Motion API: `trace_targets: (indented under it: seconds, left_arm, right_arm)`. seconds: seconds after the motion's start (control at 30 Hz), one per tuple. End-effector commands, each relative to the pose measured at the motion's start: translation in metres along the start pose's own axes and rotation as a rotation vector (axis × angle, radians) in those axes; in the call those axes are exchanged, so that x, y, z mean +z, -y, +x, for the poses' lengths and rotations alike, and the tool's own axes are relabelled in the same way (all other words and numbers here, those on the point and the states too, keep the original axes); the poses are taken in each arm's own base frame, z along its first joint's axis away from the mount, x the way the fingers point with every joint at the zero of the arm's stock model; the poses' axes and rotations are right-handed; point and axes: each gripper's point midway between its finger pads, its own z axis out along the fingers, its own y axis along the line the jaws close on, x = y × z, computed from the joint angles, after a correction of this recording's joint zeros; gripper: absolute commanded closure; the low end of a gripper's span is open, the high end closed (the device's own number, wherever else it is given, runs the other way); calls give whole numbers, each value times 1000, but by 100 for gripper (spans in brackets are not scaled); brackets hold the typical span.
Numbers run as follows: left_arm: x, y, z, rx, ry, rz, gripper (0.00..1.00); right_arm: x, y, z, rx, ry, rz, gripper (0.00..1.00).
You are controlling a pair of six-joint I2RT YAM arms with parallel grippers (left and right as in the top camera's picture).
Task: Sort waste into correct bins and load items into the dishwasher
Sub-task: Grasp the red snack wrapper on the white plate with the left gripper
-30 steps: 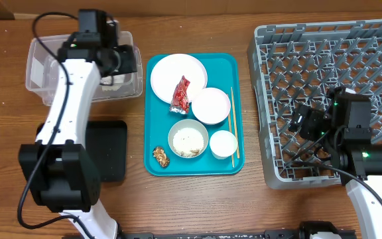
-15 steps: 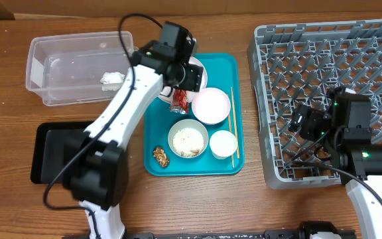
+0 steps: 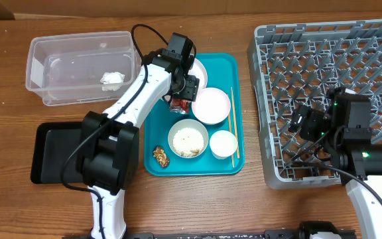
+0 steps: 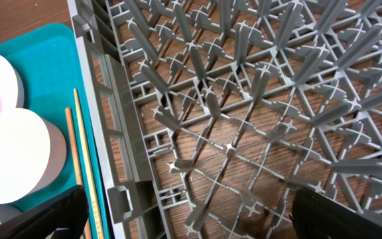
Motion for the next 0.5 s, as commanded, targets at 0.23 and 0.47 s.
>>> trace_targets:
  seconds: [0.23,0.47]
  left_arm:
    - [7,-13,15,-32,-39,-55,35]
    - [13,-15,26,-33,-69,-58,71]
  right_arm:
    - [-9,-3,-14,8,41,-12,0]
    - [-9,-3,-13,8,39,-11,0]
